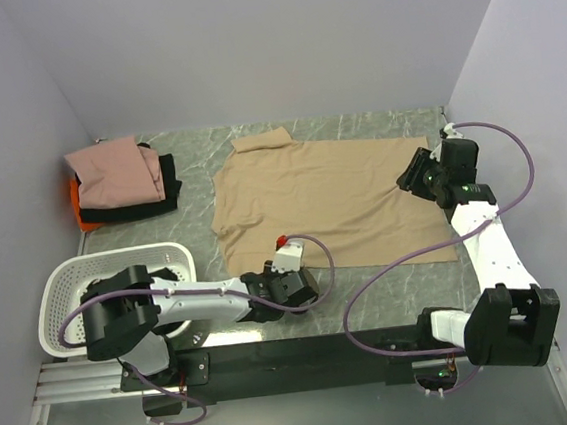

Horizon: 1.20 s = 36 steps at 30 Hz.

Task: Fold and stack the t-shirts
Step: Flatten the tshirt out

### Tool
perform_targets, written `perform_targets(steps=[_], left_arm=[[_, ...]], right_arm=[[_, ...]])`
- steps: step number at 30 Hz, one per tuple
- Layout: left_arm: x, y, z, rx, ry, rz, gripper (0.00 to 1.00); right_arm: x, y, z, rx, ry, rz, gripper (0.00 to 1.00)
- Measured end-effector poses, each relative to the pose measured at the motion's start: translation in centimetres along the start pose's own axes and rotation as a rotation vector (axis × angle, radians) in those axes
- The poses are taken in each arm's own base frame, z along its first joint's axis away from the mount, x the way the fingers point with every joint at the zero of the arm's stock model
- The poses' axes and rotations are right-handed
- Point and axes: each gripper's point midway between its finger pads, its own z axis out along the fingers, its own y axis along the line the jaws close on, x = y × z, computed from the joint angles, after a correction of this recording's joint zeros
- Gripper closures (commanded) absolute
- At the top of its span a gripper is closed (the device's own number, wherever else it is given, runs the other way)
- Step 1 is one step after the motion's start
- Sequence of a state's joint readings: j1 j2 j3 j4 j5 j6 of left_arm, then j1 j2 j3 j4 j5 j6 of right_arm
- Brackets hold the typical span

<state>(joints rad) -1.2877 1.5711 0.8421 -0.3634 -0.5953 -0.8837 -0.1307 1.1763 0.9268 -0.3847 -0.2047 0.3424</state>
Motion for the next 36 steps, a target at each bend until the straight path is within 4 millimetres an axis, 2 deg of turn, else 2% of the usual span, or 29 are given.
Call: perform_targets(steps=[17,24,27,30,31,32,36], left_arm=[[-1.3,0.0,1.1,0.015,-0.015,-0.024,0.51],[-0.3,0.5,2.0,-0.012,0.015,-0.005,0.56],[0.0,0.8,2.2,-0.033,0.017,-0.011,0.64],[0.0,1.2,2.2,-0.054,0.015,-0.017,0.80],[0.1,1.4,2.2,-0.062,0.014,-0.019,0.92],[0.1,1.5,2.2,-0.066,0.015,-0.022,0.98],[0.1,1.4,2.0,-0.064,0.023,-0.021,1.00]], right_arm=[[0.0,-0.1,0.0,-0.001,0.002,-0.015,0.49],[0.1,-0.1,0.0,-0.001,0.005,-0.018,0.49],[0.1,-0.1,0.0,-0.001,0.006,-0.018,0.49],[0.1,-0.1,0.0,-0.001,0.006,-0.018,0.49],[0.1,-0.1,0.0,-0.001,0.006,-0.018,0.49],[0.1,-0.1,0.0,-0.001,0.006,-0.018,0.49],[0.1,-0.1,0.0,-0.001,0.006,-0.018,0.49]])
